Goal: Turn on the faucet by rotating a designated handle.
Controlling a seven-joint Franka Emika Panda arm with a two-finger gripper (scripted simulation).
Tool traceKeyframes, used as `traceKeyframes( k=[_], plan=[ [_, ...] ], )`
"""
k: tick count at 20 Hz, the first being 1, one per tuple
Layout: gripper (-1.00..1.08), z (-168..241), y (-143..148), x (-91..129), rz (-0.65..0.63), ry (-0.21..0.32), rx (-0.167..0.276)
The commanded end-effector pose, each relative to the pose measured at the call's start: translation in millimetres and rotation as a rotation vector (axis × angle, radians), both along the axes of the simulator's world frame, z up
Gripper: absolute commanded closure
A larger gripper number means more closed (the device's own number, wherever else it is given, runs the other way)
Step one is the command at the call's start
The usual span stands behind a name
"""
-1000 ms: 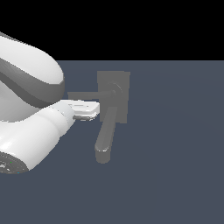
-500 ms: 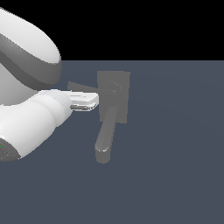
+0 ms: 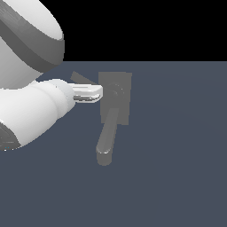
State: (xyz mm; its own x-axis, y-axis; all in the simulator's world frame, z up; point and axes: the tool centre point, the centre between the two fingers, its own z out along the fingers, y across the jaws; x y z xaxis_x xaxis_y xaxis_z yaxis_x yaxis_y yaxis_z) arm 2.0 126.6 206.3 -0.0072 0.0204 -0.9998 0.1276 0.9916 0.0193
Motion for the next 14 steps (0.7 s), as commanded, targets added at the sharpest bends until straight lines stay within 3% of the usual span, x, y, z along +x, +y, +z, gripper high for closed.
traceKeyframes(
  k=[1,9,14],
  plan=[
    [1.08,12,-4,0,-0.001,-0.006,0.001],
    [1.08,41,-13,-1,0.001,-0.01,0.002],
    [1.08,38,-20,-4,-0.002,0.003,0.001]
  ],
)
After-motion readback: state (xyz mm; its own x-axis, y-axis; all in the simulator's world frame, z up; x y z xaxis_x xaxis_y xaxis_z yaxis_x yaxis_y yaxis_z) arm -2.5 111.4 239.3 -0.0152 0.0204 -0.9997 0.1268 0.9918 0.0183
